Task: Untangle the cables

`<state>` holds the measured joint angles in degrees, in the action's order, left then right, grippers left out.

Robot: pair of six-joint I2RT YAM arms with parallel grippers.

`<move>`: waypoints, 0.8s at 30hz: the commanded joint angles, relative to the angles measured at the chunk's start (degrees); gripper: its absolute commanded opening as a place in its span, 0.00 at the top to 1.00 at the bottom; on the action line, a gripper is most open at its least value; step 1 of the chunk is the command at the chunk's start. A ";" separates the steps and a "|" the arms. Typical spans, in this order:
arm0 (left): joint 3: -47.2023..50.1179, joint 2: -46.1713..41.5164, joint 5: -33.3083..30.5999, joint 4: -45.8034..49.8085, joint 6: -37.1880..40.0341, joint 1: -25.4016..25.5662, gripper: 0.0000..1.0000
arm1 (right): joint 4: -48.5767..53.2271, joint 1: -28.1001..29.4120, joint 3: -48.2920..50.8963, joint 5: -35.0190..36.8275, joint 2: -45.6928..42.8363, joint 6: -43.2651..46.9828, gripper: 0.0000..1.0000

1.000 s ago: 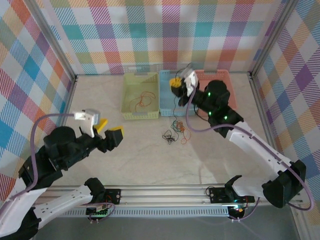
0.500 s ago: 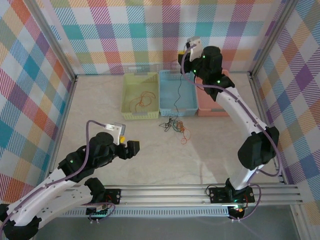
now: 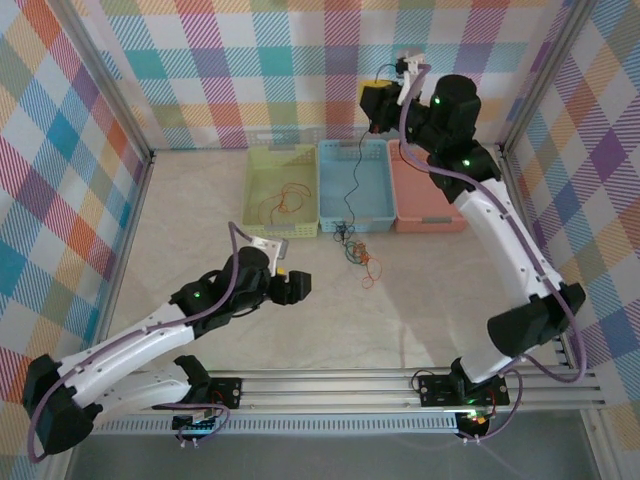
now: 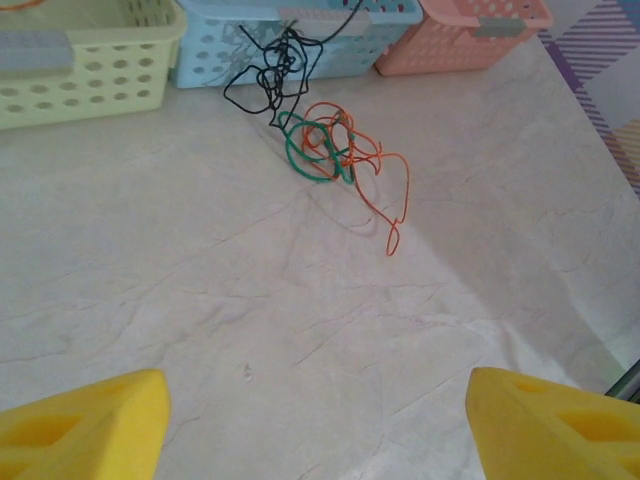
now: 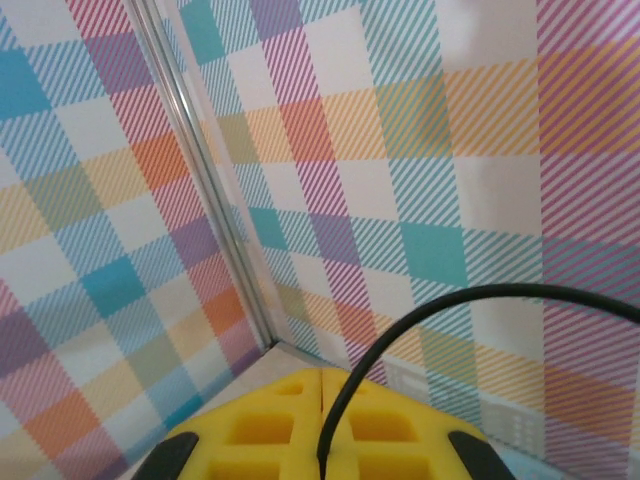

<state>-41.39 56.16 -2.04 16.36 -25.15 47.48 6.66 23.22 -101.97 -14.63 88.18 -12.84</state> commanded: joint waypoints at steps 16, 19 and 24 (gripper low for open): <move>-13.49 28.00 9.77 -8.50 -4.33 -0.40 0.23 | 5.81 0.16 37.67 16.31 -38.53 -4.08 1.00; -17.75 31.99 8.32 -6.03 -4.53 -0.55 0.24 | 9.25 0.16 43.23 19.29 -45.09 -4.00 1.00; -26.28 40.20 7.82 -0.98 -4.00 -1.33 0.26 | 14.36 0.16 48.71 22.89 -52.97 -2.88 1.00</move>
<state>-63.11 92.71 6.37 11.18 -28.97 47.13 17.23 23.27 -55.05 4.16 38.68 -16.08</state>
